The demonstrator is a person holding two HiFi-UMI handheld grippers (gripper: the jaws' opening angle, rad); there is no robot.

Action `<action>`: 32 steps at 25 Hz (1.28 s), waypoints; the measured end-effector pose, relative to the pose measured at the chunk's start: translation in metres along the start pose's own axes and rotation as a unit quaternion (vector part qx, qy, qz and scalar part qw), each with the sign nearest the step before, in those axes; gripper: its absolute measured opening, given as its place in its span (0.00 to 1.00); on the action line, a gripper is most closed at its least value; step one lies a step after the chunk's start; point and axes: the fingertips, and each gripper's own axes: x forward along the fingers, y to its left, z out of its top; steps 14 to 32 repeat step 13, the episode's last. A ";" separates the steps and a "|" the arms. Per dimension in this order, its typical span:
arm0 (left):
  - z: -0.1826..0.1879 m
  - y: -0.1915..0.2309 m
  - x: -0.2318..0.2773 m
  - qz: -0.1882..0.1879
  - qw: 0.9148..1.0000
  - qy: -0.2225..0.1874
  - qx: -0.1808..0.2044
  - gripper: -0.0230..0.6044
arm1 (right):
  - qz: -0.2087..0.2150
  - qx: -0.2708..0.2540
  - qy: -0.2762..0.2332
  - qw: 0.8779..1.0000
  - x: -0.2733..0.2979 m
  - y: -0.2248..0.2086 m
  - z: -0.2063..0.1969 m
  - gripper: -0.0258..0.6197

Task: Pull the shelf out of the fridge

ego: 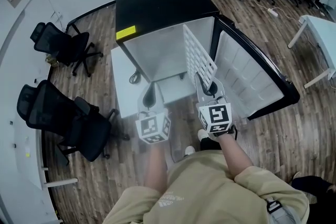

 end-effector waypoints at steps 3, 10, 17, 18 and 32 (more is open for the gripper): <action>-0.002 -0.006 0.005 -0.006 1.000 0.002 -0.001 0.04 | 0.003 0.003 0.003 1.000 0.001 0.000 -0.003 0.07; -0.009 -0.017 0.016 -0.021 1.000 0.010 -0.012 0.04 | 0.011 0.028 0.004 1.000 0.004 -0.003 -0.007 0.07; -0.019 -0.023 0.022 -0.039 0.998 0.029 -0.029 0.04 | 0.017 0.057 0.004 0.998 0.008 -0.007 -0.010 0.07; -0.019 -0.023 0.022 -0.039 0.998 0.029 -0.029 0.04 | 0.017 0.057 0.004 0.998 0.008 -0.007 -0.010 0.07; -0.019 -0.023 0.022 -0.039 0.998 0.029 -0.029 0.04 | 0.017 0.057 0.004 0.998 0.008 -0.007 -0.010 0.07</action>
